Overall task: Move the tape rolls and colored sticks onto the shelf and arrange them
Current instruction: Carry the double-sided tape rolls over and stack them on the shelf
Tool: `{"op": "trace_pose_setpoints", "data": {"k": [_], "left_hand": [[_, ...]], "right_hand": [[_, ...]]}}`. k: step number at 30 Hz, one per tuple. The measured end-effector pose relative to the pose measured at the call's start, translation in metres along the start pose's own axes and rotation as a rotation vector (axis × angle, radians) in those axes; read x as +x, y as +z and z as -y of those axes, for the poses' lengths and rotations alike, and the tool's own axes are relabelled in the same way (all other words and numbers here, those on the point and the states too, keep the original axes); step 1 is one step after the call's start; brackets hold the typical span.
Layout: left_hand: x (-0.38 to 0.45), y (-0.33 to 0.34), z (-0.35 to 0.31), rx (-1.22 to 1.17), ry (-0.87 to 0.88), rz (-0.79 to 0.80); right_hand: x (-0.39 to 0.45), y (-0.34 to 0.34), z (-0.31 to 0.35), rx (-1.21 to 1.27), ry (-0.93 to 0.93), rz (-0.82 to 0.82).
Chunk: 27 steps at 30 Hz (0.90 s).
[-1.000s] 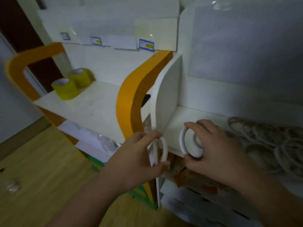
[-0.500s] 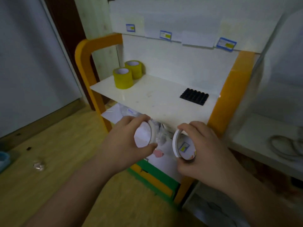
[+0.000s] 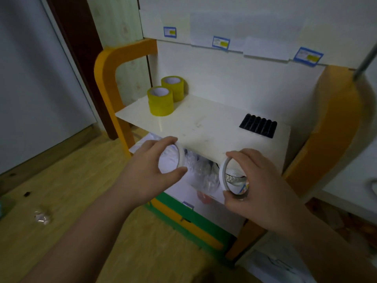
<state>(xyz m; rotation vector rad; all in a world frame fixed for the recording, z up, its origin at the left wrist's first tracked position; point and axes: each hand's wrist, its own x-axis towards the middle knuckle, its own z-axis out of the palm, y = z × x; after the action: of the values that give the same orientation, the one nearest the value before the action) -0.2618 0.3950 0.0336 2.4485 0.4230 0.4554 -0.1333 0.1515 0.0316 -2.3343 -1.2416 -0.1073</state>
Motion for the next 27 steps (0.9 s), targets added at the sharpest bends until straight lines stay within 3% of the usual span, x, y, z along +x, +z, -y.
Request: {"op": "trace_pose_setpoints", "data": {"k": [9,17,27], "left_hand": [[0.110,0.009,0.036,0.123,0.071,-0.025],[0.201,0.010,0.070,0.195,0.081,-0.027],[0.322,0.060,0.087,0.312,0.248,0.113]], "right_hand": [[0.081,0.030,-0.034,0.025,0.108,-0.118],[0.163,0.035,-0.051,-0.017,0.150,-0.105],[0.189,0.053,-0.067,-0.044,0.378,-0.137]]}}
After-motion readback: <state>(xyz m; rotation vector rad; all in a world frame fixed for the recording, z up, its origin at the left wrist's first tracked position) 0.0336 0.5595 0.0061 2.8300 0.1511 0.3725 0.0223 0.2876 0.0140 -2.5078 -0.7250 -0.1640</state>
